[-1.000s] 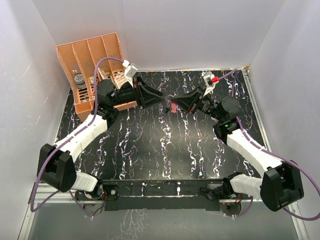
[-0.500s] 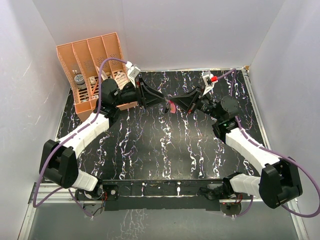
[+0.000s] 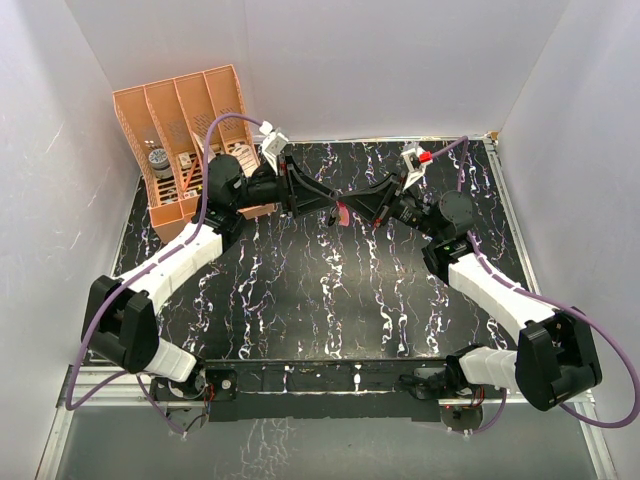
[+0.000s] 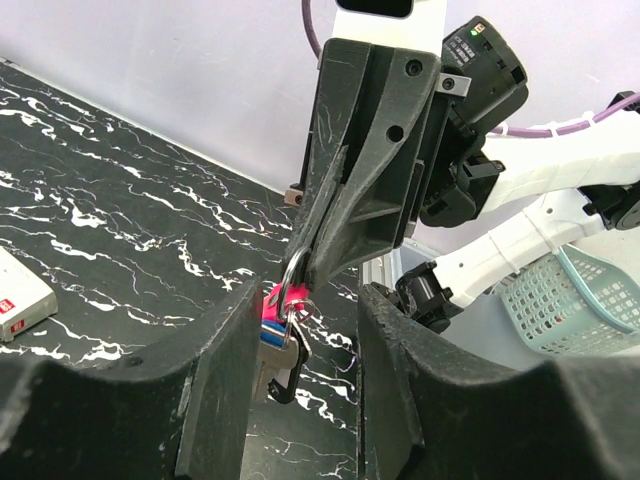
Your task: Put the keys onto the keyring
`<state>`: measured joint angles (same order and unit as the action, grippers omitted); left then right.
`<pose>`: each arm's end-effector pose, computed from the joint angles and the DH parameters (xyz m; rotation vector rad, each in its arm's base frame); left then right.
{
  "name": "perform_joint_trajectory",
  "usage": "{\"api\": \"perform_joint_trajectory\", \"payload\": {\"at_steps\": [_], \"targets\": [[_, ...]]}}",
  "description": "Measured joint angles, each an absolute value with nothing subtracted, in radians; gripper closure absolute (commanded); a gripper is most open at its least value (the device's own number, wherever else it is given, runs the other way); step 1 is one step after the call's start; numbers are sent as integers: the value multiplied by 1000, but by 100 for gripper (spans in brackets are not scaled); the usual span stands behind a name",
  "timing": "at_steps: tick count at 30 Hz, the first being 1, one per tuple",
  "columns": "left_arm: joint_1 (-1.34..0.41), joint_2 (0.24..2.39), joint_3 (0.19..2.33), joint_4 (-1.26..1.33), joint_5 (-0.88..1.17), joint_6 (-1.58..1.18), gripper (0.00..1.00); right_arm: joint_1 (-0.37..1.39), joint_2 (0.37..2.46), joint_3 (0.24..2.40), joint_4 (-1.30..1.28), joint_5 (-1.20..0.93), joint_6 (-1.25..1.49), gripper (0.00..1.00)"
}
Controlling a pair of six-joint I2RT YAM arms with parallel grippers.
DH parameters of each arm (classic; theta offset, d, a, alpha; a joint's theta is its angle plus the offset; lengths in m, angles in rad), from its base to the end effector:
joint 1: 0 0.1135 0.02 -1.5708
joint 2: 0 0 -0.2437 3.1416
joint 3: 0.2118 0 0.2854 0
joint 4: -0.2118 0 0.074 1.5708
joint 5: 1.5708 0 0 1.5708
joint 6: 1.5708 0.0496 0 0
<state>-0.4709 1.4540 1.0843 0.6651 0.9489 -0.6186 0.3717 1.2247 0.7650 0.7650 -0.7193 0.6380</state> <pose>0.3131 -0.2046 0.3406 0.8012 1.3604 -1.4774 0.2864 0.1467 0.3062 -0.4898 1.3820 1.2899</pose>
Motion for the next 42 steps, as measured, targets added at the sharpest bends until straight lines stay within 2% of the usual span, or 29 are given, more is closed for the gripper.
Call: {"api": "perform_joint_trajectory", "payload": {"at_steps": [6, 15, 24, 31, 42], "targets": [[-480, 1457, 1105, 649, 953, -606, 76, 372, 1226, 765, 770, -726, 639, 100], [-482, 1467, 1106, 627, 955, -595, 87, 372, 1226, 765, 783, -729, 646, 100], [-482, 1467, 1106, 625, 953, -591, 86, 372, 1226, 765, 788, -729, 650, 100], [-484, 1467, 1109, 624, 953, -591, 78, 372, 1226, 765, 789, -729, 650, 100], [-487, 1467, 1118, 627, 950, -591, 79, 372, 1226, 765, 789, -729, 653, 100]]}}
